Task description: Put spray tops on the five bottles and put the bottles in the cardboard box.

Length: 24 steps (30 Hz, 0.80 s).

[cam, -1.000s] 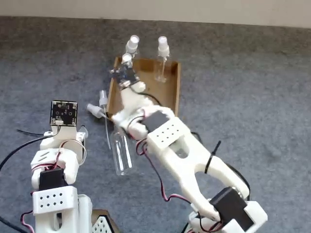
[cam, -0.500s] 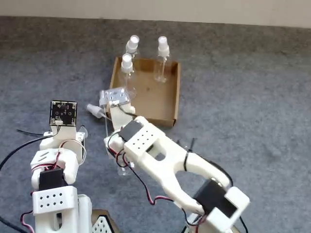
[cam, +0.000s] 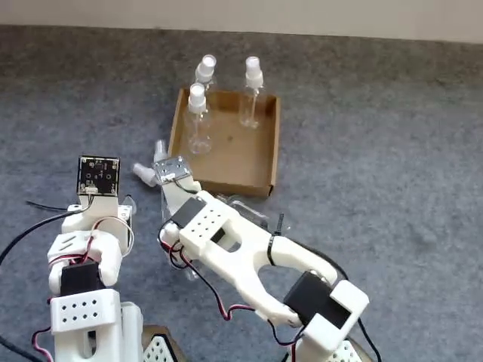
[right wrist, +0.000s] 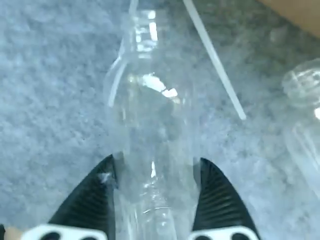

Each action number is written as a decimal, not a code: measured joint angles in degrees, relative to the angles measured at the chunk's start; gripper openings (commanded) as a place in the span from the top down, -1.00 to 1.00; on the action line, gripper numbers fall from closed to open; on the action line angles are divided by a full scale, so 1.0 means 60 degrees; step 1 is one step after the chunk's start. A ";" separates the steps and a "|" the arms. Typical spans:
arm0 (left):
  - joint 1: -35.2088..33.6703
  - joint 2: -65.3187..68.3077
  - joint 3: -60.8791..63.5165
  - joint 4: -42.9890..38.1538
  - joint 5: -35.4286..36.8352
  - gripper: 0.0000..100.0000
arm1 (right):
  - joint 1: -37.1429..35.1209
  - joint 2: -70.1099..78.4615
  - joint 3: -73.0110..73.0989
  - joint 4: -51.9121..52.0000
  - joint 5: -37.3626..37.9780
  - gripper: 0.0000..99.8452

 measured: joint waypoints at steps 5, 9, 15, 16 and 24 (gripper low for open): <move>0.0000 0.0000 0.0000 0.0000 0.0000 0.68 | 0.0513 -0.1187 0.0000 0.1744 0.0322 0.98; 0.0000 0.0000 0.0000 0.0000 0.0000 0.68 | 0.1201 -0.2842 0.0000 0.2857 0.2388 0.98; 0.0000 0.0000 0.0000 0.0000 0.0000 0.68 | 0.3048 -0.5802 0.0000 0.4337 0.5011 0.99; 0.0000 0.0000 0.0000 0.0000 0.0000 0.68 | 0.3546 -0.6286 0.0000 0.4527 0.5275 0.99; 0.0000 0.1568 -0.2095 0.0484 0.0000 0.68 | 0.8952 -0.7311 0.0000 0.4733 0.8689 0.99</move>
